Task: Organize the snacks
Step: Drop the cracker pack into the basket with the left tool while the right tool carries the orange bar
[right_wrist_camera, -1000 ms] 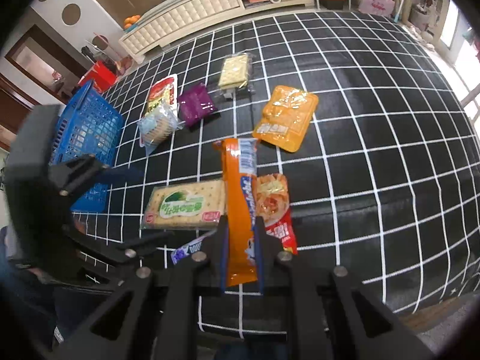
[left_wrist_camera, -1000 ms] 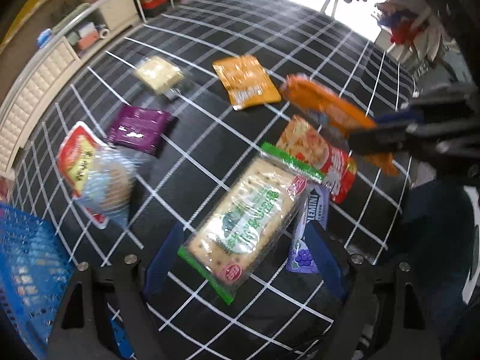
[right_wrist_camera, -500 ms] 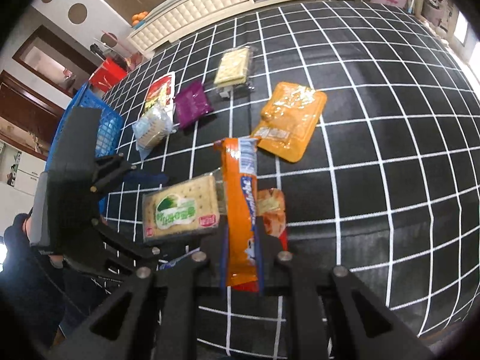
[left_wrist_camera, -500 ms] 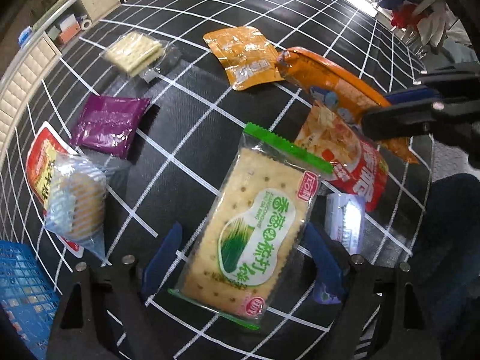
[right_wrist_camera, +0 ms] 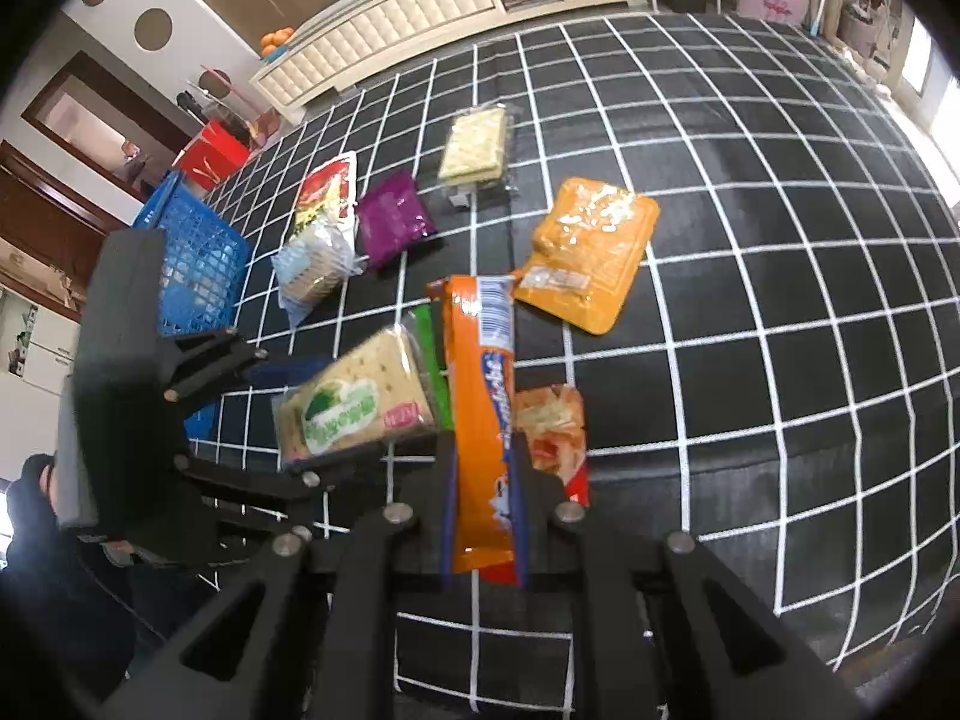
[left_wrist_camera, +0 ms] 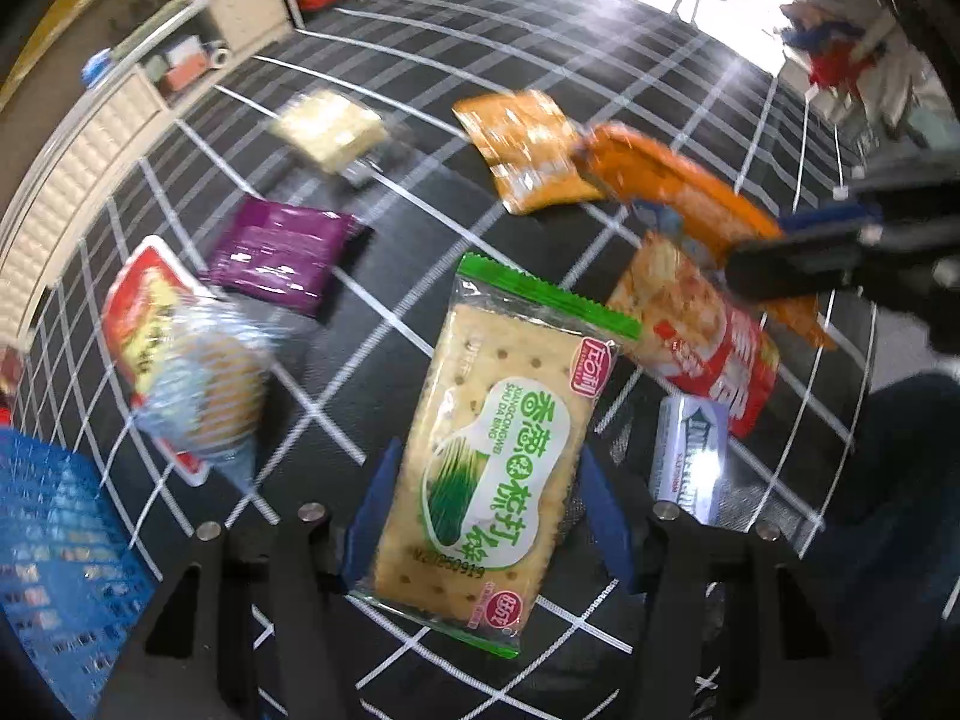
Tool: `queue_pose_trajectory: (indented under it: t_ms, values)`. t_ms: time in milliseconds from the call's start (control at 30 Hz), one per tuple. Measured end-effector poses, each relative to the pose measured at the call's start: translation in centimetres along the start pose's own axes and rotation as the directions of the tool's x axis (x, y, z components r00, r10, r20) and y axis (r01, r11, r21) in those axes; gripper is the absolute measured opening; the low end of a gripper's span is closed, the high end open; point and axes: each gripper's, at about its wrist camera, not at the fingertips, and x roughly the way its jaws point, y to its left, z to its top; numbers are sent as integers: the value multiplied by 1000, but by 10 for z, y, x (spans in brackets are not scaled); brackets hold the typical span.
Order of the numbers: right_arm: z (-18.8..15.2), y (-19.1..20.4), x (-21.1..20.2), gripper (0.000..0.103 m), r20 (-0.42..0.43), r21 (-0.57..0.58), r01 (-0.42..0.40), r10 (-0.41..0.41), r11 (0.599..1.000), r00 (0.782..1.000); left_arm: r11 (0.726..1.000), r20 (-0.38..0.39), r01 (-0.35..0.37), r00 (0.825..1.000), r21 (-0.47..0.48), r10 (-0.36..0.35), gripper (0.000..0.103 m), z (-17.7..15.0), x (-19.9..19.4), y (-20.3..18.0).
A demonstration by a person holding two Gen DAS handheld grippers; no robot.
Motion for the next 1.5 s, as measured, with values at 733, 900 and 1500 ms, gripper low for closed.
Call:
queue_pose_trajectory:
  t_ms: [733,900,1500]
  values:
    - [-1,139,-69,18,158,-149,16,8,989,987,977,274,-131,946,-167,173,57,-77,-185,52]
    - [-1,188,-64,18,174,-202,-2,38,979,984,956,282,-168,930,-242,235,58,-112,-213,81]
    - [14,280,0,18,108,-291,-27,61,956,992,904,215,-171,938,-392,272,58,-178,-212,174]
